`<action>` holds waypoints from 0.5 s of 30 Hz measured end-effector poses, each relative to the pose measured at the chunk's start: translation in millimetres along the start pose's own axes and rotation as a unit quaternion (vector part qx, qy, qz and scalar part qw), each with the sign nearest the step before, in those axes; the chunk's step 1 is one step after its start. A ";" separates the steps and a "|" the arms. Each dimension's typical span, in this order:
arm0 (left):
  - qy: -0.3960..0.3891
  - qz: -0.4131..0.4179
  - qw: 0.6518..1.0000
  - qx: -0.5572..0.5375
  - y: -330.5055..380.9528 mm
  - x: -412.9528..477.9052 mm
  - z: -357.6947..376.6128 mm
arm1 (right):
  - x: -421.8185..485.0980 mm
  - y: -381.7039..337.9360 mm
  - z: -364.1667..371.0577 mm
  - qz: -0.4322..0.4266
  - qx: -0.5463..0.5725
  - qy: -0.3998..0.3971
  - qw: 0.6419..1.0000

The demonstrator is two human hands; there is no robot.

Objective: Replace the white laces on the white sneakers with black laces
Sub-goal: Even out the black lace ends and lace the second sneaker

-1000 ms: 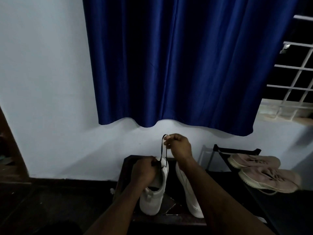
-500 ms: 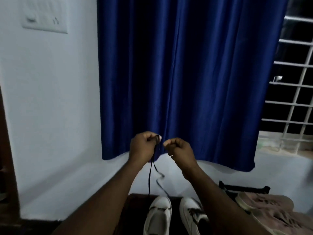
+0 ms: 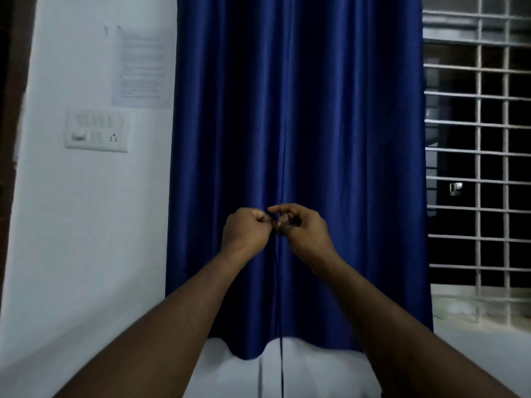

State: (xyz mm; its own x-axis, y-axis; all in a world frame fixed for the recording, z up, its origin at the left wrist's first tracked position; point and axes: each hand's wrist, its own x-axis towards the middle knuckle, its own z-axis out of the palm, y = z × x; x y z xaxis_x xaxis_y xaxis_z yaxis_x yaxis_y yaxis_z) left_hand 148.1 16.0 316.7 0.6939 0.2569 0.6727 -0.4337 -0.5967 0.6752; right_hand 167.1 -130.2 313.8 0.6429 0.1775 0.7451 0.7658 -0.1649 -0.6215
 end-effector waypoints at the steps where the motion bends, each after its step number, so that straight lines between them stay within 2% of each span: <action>1: -0.008 0.007 1.000 0.014 5.8 1.9 -2.4 | 4.8 -4.5 -2.2 -0.007 -0.004 0.008 1.000; 6: -0.021 0.013 1.000 0.012 19.2 -0.5 -3.9 | 13.4 -13.1 -7.3 -0.018 -0.026 0.038 0.999; 10: -0.037 -0.016 0.992 -0.123 17.8 -5.5 -7.1 | 12.1 -13.4 -8.1 0.023 0.018 0.065 0.997; 15: -0.001 -0.037 0.980 -0.193 12.1 -7.1 -14.3 | 19.5 -11.5 -7.8 0.087 0.073 0.100 0.989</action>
State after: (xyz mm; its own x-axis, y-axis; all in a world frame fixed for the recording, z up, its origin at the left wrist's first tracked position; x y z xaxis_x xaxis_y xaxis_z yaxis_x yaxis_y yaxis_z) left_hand 129.8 17.8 324.4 0.7323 0.2869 0.6176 -0.5676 -0.2438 0.7863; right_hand 170.8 -132.4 337.3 0.7605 -0.0382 0.6482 0.6474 -0.0322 -0.7615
